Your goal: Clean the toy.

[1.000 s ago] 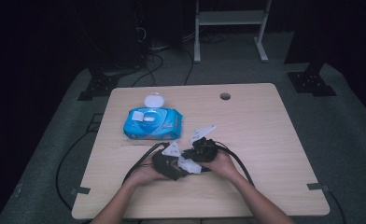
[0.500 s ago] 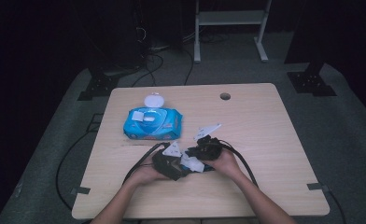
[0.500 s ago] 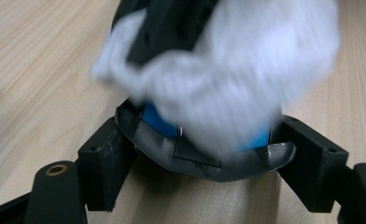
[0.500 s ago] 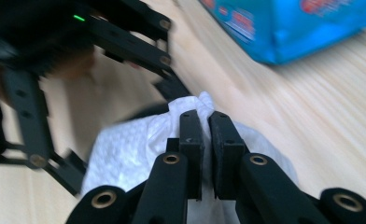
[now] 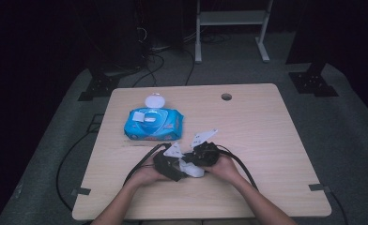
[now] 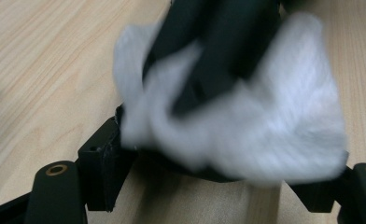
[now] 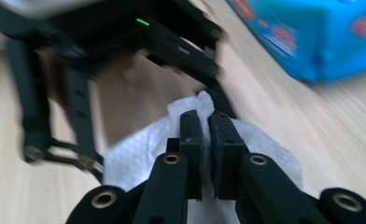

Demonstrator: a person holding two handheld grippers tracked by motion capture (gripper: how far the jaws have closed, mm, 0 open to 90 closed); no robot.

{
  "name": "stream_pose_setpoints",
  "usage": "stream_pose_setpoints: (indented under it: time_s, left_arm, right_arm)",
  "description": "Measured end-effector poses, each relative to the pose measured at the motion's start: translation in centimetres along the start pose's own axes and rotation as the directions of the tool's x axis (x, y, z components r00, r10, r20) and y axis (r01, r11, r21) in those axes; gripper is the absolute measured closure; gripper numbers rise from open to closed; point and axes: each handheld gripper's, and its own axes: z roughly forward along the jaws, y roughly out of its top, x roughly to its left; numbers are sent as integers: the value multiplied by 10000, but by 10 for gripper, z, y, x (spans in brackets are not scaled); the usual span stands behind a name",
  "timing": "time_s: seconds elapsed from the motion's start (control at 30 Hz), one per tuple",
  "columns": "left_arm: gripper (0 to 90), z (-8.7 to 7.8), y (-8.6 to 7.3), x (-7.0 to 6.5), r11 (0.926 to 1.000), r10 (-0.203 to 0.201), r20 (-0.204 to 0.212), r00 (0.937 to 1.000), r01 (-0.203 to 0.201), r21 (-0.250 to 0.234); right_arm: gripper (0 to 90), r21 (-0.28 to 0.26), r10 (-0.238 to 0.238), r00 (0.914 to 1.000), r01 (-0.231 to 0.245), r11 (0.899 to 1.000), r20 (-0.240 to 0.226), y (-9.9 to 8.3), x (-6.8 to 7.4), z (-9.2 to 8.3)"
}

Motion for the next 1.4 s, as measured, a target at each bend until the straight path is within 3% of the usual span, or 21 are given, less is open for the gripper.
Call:
stream_pose_setpoints:
  time_s: [0.07, 0.23, 0.37, 0.6, 0.77, 0.93, 1.1, 1.23, 1.4]
  left_arm:
    - [240, 0, 0, 0, 10000, 30, 6, 10000, -30, 9]
    - [240, -1, -1, 1, 10000, 39, 30, 10000, -39, -2]
    - [239, 0, 0, 0, 10000, 67, -42, 10000, -67, 9]
    - [240, 0, 0, 0, 10000, 19, -41, 10000, -19, 5]
    - [240, 0, 0, 0, 10000, 91, -25, 10000, -91, 10]
    - [240, 0, 0, 0, 9999, 123, -47, 9999, -122, 69]
    - [240, 0, 1, 0, 10000, 83, -51, 10000, -83, 39]
    - [240, 0, 0, 0, 9999, 112, -36, 9999, -112, 54]
    - [240, 0, 1, 0, 9999, 95, -45, 9999, -95, 47]
  right_arm:
    - [840, -31, -102, 9994, 101, 9999, -329, 0, 2, -1]
    - [840, 323, -593, 9981, 587, 9978, 194, -15, 2, -19]
    - [841, 414, -651, 9970, 633, 9971, 427, -31, 5, -37]
    - [840, 520, -1041, 9930, 1012, 9935, 551, -34, 11, -36]
    - [840, 620, -630, 9938, 575, 9964, 915, -52, 2, -56]
    - [840, 428, 99, 9926, -152, 9990, 1212, -67, -13, -75]
    - [840, 179, 756, 9899, -783, 9968, 1200, -69, -22, -73]
    - [840, -15, 926, 9902, -930, 9957, 1048, -63, -24, -65]
    - [840, -88, 1396, 9845, -1395, 9902, 1065, -75, -33, -73]
